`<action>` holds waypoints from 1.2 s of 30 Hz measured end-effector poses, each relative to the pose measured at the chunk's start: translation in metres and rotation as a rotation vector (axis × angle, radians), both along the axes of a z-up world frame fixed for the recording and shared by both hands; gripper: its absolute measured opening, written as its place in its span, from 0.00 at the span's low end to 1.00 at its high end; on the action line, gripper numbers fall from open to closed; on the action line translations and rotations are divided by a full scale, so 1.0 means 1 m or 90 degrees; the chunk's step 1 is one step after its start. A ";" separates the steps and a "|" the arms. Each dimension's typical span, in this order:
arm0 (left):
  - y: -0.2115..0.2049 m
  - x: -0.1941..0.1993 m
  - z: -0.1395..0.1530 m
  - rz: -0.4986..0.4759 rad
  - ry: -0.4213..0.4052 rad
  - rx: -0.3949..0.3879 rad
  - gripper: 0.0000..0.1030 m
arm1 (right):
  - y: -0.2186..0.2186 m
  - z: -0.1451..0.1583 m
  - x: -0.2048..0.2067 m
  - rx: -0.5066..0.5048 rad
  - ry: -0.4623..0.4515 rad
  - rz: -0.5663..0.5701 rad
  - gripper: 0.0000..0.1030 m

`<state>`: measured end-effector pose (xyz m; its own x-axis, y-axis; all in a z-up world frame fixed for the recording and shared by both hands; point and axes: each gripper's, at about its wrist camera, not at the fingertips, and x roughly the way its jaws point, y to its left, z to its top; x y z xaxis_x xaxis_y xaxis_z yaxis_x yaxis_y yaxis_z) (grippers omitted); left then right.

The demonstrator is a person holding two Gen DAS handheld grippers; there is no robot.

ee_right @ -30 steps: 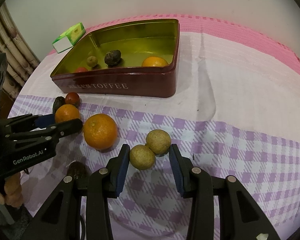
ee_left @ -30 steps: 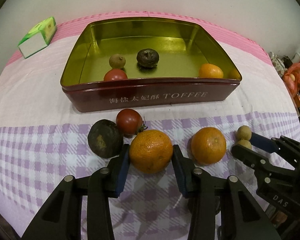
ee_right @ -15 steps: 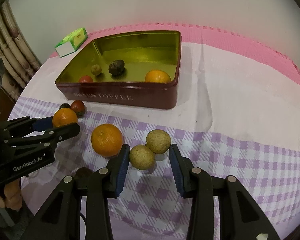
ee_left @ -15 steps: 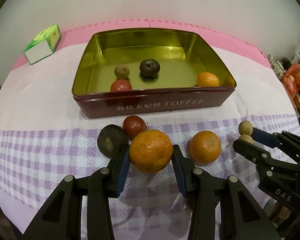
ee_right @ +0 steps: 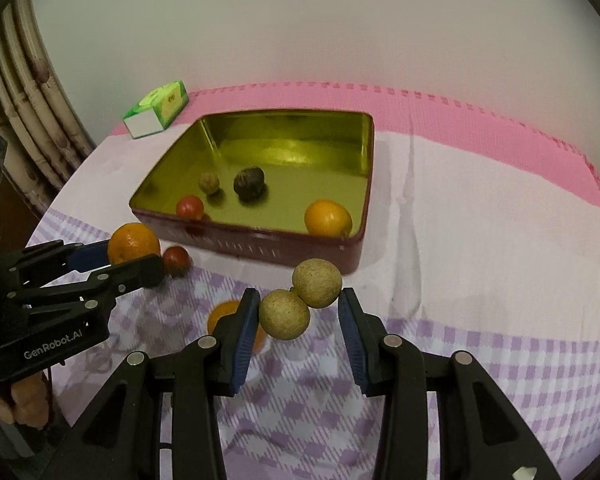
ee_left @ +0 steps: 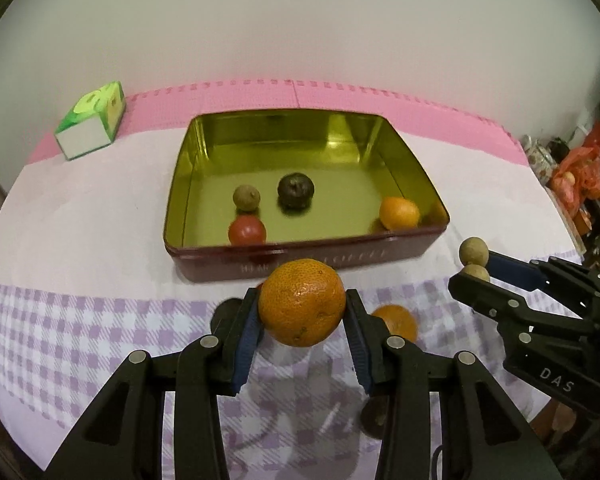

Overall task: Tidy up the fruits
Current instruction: 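Carry the orange and the two tan fruits over the TOFFEE tin with both grippers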

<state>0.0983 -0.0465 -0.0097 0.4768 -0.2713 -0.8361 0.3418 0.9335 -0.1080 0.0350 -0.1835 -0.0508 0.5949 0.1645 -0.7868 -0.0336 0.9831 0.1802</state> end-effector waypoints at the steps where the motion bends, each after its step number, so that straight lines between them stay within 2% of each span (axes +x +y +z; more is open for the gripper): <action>1: 0.001 0.002 0.001 0.002 -0.002 -0.002 0.41 | 0.001 0.001 0.001 0.000 -0.003 0.001 0.37; 16: 0.013 0.037 0.013 0.037 -0.031 0.002 0.41 | 0.014 0.011 0.044 -0.004 -0.025 0.028 0.37; 36: 0.022 0.067 -0.004 0.065 -0.006 0.009 0.41 | 0.029 -0.016 0.095 -0.036 0.021 0.050 0.37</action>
